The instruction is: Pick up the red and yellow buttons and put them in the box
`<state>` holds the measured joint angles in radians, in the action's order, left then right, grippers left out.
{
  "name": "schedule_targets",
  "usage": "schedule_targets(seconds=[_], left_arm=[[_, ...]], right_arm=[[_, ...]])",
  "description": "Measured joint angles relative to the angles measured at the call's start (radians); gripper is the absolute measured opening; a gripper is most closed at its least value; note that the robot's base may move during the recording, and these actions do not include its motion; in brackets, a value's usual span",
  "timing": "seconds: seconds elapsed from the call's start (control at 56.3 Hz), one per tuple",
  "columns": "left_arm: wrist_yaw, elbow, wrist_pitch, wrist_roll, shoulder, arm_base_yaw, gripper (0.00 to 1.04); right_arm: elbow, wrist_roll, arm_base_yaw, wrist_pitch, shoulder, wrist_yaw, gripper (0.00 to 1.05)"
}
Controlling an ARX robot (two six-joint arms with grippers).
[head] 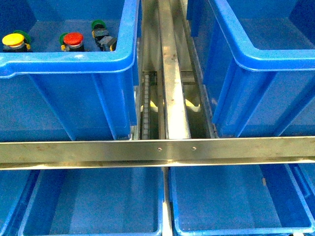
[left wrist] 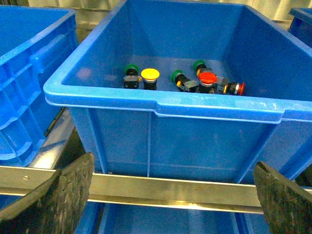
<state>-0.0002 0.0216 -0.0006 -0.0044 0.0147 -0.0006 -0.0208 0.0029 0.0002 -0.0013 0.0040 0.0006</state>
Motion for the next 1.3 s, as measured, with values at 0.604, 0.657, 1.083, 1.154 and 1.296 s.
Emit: schedule_targets(seconds=[0.604, 0.657, 1.083, 1.154, 1.296], left_arm=[[0.0, 0.0, 0.0, 0.0, 0.0, 0.0, 0.97], [0.0, 0.0, 0.0, 0.0, 0.0, 0.0, 0.97], [0.0, 0.0, 0.0, 0.0, 0.0, 0.0, 0.97], [0.0, 0.0, 0.0, 0.0, 0.0, 0.0, 0.97], [0.0, 0.0, 0.0, 0.0, 0.0, 0.0, 0.97]], right_arm=[[0.0, 0.0, 0.0, 0.0, 0.0, 0.0, 0.99], [0.0, 0.0, 0.0, 0.0, 0.0, 0.0, 0.99], [0.0, 0.0, 0.0, 0.0, 0.0, 0.0, 0.99], [0.0, 0.0, 0.0, 0.0, 0.0, 0.0, 0.99], [0.0, 0.0, 0.0, 0.0, 0.0, 0.0, 0.99]])
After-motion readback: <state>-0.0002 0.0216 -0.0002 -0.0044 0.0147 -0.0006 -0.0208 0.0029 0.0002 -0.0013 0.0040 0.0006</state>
